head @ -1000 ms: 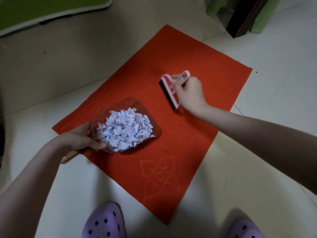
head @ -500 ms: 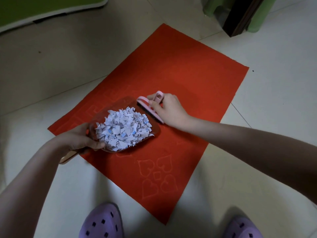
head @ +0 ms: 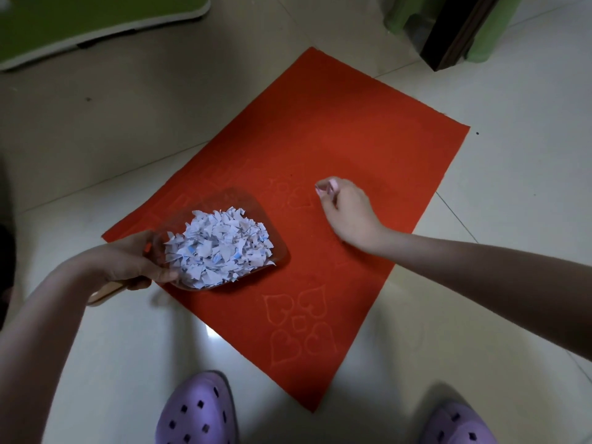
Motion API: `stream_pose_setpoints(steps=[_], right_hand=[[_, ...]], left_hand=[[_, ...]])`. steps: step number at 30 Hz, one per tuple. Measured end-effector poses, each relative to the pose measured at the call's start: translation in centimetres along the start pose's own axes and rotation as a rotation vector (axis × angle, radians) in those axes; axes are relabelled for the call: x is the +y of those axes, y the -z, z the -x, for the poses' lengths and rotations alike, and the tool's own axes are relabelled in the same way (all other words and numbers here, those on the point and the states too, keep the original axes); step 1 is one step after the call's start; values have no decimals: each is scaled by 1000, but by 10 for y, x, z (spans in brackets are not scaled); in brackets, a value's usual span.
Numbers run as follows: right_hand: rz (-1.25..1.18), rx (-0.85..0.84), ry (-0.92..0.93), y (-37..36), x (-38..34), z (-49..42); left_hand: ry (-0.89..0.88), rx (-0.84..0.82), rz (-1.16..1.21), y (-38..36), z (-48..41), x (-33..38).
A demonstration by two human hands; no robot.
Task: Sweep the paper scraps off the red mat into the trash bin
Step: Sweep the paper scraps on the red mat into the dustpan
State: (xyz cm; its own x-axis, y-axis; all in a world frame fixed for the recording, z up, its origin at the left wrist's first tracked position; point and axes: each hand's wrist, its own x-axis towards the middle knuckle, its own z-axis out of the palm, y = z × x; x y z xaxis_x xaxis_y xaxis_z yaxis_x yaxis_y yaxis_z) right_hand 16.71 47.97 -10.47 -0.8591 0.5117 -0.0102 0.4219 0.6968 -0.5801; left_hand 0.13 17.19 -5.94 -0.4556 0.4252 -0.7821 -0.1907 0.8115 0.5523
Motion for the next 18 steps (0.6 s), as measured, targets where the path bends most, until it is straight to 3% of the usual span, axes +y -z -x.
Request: stream_pose_setpoints(steps=[4,6,10,14,18], right_hand=[[-25,-72,23,-17,-29,2],[-152,-93,24,-20,-49,1],[-343,78,32,-3,-62,-17],[-197,184,-4,8,-41,-43],[105,119,-87,-1,-32,-57]], left_hand=[[1,-2,16,-1,2,-3],[-17,-12,37,-6,3,0],[-24,-33,55,-15,7,5],[-18,-5,88,-15,9,2],[4,47,103,-11,4,-5]])
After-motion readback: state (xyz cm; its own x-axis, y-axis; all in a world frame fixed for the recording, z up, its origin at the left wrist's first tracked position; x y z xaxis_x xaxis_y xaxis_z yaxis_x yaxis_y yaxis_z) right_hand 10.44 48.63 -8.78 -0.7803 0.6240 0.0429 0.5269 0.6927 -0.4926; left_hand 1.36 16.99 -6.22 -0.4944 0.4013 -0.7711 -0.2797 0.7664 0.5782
